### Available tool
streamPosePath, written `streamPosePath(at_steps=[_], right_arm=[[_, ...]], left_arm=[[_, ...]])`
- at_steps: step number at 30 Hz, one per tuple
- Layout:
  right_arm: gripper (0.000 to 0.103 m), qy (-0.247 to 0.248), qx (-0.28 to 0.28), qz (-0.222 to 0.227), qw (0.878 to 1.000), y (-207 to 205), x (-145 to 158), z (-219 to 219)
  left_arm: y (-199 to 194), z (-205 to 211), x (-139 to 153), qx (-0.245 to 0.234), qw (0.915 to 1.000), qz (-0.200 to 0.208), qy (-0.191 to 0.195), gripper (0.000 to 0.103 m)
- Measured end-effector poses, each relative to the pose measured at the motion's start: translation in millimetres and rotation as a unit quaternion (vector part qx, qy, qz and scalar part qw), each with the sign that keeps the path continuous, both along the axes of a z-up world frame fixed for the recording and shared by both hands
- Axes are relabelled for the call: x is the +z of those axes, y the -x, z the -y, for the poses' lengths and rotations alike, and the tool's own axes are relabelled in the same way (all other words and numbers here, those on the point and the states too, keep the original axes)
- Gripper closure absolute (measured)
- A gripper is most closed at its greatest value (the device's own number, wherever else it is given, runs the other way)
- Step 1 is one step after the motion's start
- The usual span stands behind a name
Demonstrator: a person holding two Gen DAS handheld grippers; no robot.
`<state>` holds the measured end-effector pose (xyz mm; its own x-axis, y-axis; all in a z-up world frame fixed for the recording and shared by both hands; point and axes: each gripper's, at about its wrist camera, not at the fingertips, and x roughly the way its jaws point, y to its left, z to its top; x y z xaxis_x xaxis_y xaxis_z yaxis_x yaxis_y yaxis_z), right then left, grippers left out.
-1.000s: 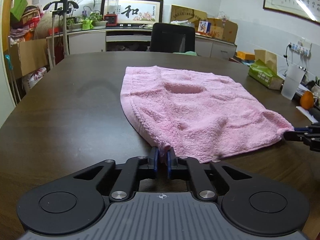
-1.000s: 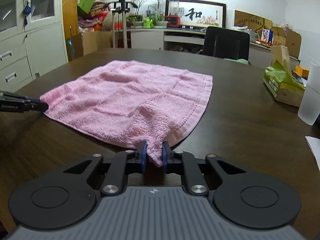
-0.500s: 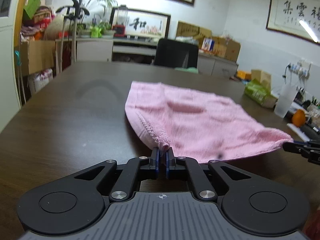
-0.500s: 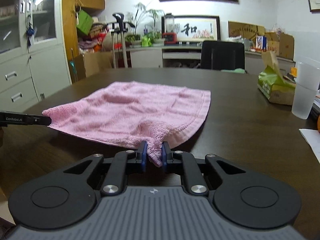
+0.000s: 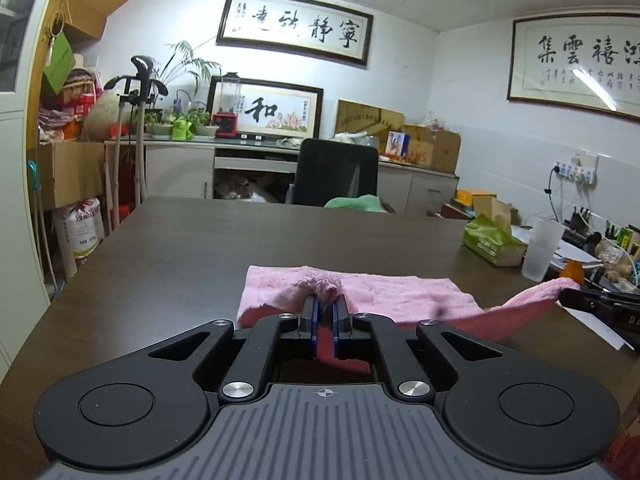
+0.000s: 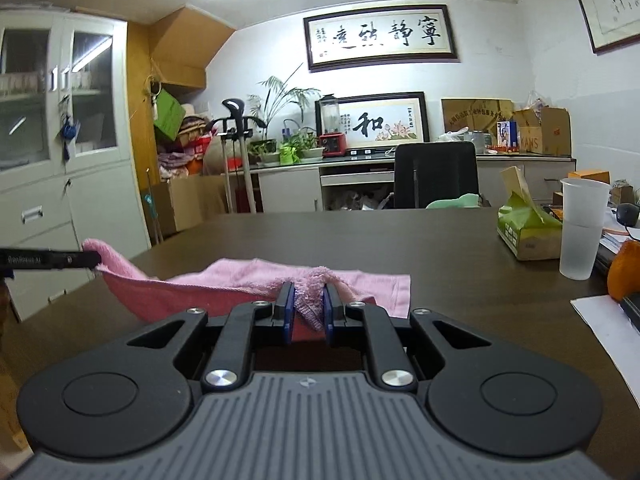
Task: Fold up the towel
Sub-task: 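Lift the gripped edge, fold it over the towel, then open both tools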
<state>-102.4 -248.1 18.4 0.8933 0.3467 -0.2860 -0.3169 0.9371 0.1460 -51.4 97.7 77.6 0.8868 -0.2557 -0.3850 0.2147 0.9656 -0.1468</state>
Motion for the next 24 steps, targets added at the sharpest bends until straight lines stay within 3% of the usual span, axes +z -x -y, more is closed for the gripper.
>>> streamPosePath(at_steps=[14,20,24], right_arm=[[0.088,-0.004,-0.036,-0.073,0.997,-137,-7,-9],[0.087,0.012,-0.051,-0.1,0.994,-168,-21,-16],[0.083,0.011,-0.06,-0.112,0.992,-180,-38,-18]], left_arm=[[-126,16,-14,0.05,0.9973,-0.05,-0.02,0.096],[-162,21,-37,0.054,0.9949,-0.079,-0.032,0.096],[-168,17,-48,0.064,0.9927,-0.097,-0.03,0.088]])
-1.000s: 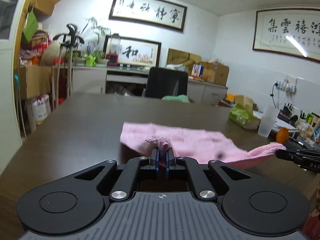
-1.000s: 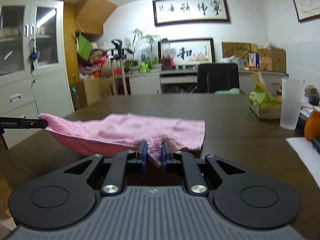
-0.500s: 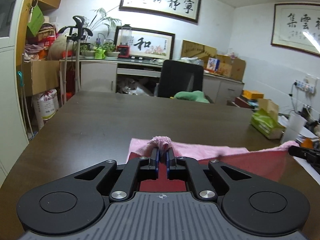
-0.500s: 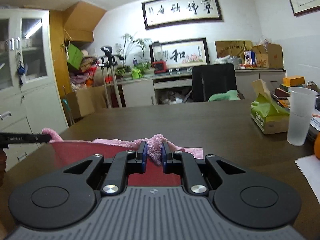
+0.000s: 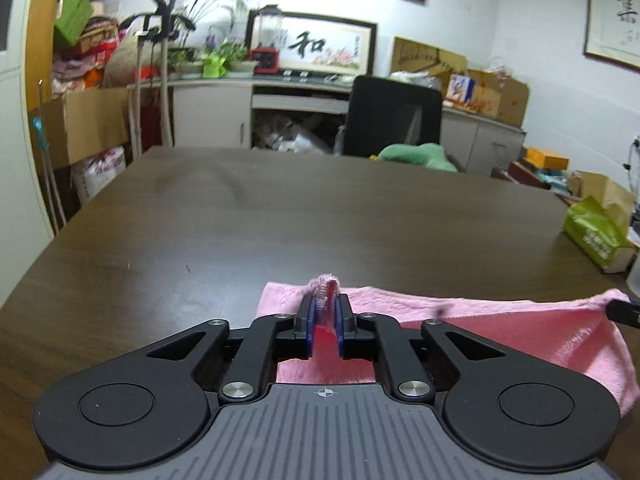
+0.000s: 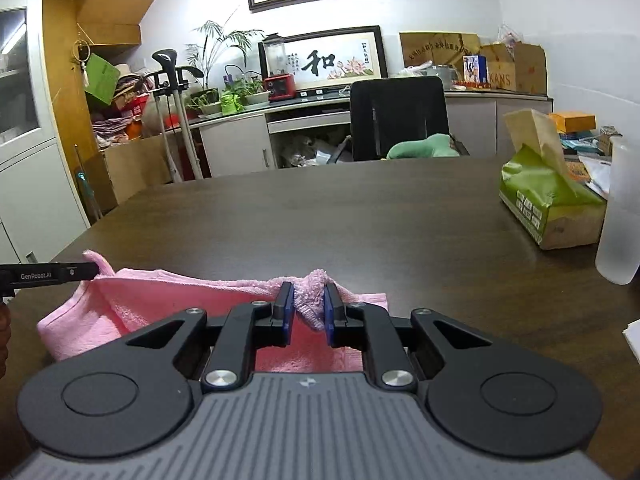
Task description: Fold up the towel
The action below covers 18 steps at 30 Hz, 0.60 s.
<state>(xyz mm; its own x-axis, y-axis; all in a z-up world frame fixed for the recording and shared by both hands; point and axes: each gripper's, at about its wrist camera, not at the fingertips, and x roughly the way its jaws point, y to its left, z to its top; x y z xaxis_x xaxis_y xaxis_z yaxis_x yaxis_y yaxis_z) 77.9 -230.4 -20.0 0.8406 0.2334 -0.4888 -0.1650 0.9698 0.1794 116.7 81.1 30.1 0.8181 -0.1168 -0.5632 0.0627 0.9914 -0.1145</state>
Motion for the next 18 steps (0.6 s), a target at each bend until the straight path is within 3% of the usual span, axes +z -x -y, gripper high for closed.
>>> streamPosePath(at_steps=[3,9,13,18], right_arm=[[0.083,0.002,-0.003,-0.006,1.0,1,-10,0],[0.083,0.025,-0.035,0.018,0.999,8,-13,1],[0.082,0.005,-0.039,0.014,0.999,6,-18,8],[0.075,-0.025,-0.008,0.017,1.0,8,-18,15]], left_arm=[[1,-9,-1,0.013,0.9999,0.0,0.011,0.077],[11,-21,12,0.023,0.999,0.033,0.021,0.067],[18,-25,11,0.011,0.999,0.033,0.027,0.06],[27,-12,-3,-0.025,0.9994,0.018,-0.015,0.055]])
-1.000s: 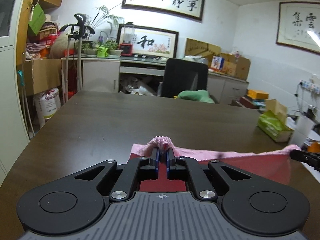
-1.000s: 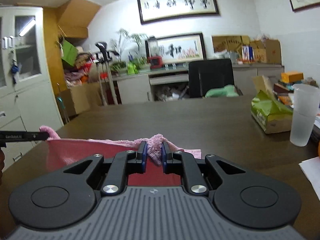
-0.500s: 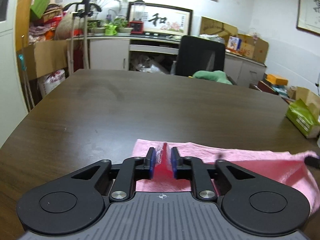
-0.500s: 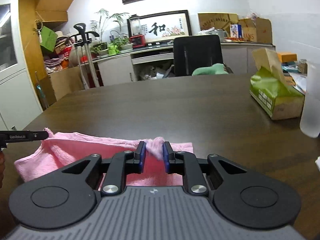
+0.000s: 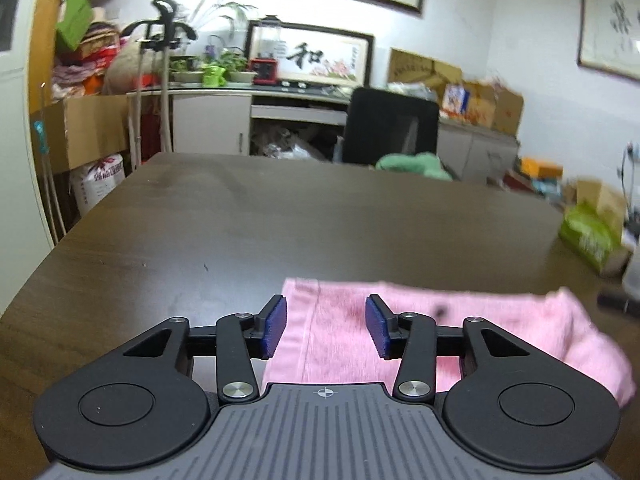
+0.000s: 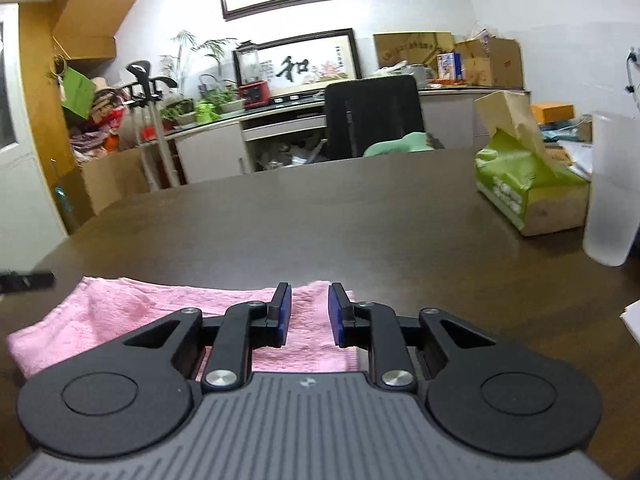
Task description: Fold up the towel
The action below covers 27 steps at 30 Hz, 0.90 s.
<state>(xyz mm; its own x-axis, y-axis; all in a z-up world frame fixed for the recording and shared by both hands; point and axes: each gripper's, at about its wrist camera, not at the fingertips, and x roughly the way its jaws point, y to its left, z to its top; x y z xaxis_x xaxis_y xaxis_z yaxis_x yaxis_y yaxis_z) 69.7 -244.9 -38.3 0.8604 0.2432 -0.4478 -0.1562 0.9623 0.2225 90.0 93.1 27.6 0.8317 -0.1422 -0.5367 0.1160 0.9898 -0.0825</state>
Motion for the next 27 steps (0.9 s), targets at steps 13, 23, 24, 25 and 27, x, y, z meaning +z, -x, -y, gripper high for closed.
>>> streamPosePath(at_steps=[13,23,24,25,27], right_arm=[[0.04,0.124,0.091,-0.08,0.985,-30,9,-75],[0.094,0.154,0.072,-0.057,0.984,-28,5,-96],[0.094,0.155,0.069,-0.053,0.984,-29,6,-95],[0.094,0.16,0.059,-0.042,0.984,-28,10,-96],[0.094,0.161,0.053,-0.032,0.985,-29,15,-95]], left_arm=[[-11,7,-14,-0.01,0.9988,-0.034,-0.033,0.048],[-14,3,-18,-0.001,0.998,-0.049,-0.04,0.046],[-14,3,-18,0.0,0.998,-0.05,-0.039,0.046],[-14,3,-18,0.001,0.998,-0.05,-0.039,0.045],[-13,3,-18,0.004,0.9978,-0.05,-0.044,0.044]])
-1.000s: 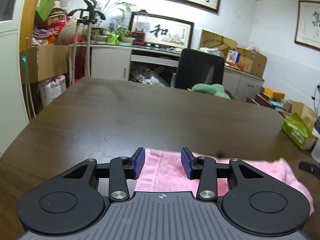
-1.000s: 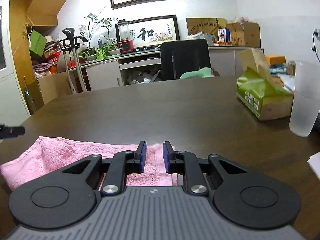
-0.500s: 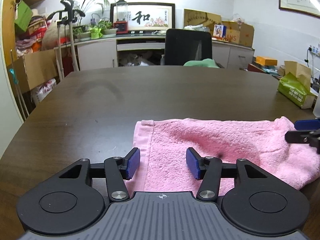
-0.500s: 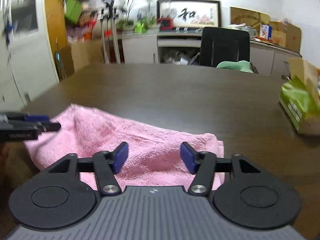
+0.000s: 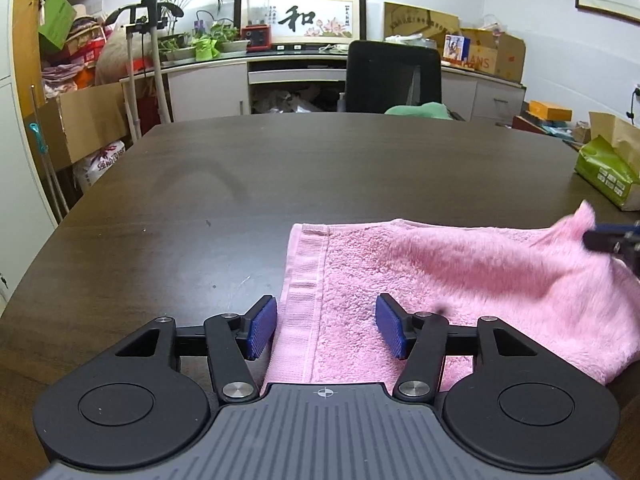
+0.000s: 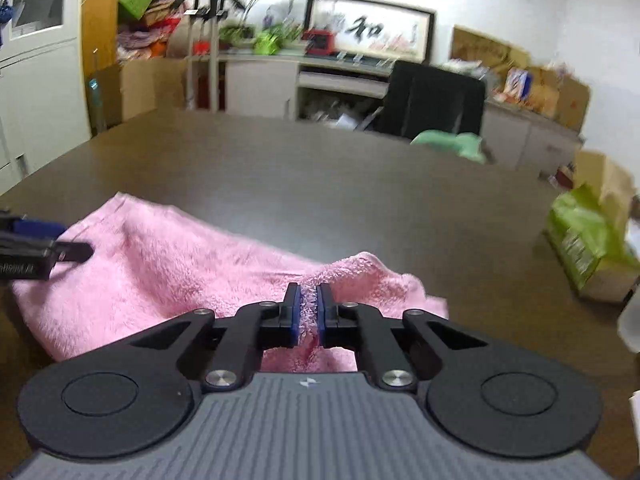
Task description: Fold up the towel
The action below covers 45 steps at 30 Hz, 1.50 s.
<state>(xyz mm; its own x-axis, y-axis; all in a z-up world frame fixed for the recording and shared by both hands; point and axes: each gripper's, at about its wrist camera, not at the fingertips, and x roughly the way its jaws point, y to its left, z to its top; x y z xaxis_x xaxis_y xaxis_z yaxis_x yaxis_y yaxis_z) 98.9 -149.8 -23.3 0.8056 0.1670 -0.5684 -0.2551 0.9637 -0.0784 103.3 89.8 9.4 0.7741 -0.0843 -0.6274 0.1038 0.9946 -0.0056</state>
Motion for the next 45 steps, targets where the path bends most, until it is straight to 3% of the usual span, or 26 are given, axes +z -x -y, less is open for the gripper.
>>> streamPosePath(at_steps=[5,10,15,18,24,26,32,36,40,45], right_arm=[[0.093,-0.025,-0.018,0.004,1.0,-15,-3,6],[0.087,-0.037,-0.018,-0.044,0.998,-29,-22,14],[0.082,-0.074,-0.01,-0.021,0.997,-18,3,18],[0.08,-0.08,0.035,-0.017,0.996,-15,11,5],[0.08,-0.048,0.089,-0.052,0.993,-33,1,-40],[0.079,-0.046,0.094,-0.084,0.991,-46,-8,-51],[0.09,-0.014,0.094,-0.054,0.994,-34,-8,-62],[0.09,0.019,0.088,-0.016,0.996,-31,-6,-77],[0.09,-0.007,0.076,-0.002,0.997,-36,-6,-75],[0.086,-0.043,0.087,-0.036,0.995,-42,-7,-66]], left_arm=[[4,9,0,0.004,0.9992,0.014,-0.037,0.042],[5,13,0,0.016,0.9984,0.018,-0.052,0.042],[2,8,2,0.025,0.9991,0.007,-0.033,0.042],[2,5,2,0.027,0.9993,0.004,-0.026,0.042],[0,-4,3,0.032,0.9994,-0.005,-0.01,0.038],[0,-6,3,0.032,0.9994,-0.007,-0.007,0.038],[0,-11,5,0.037,0.9993,-0.01,0.002,0.034],[0,-14,6,0.047,0.9988,-0.01,0.003,0.033],[0,-23,10,0.07,0.9974,-0.004,0.013,0.031],[0,-36,18,0.091,0.9954,0.002,0.031,0.03]])
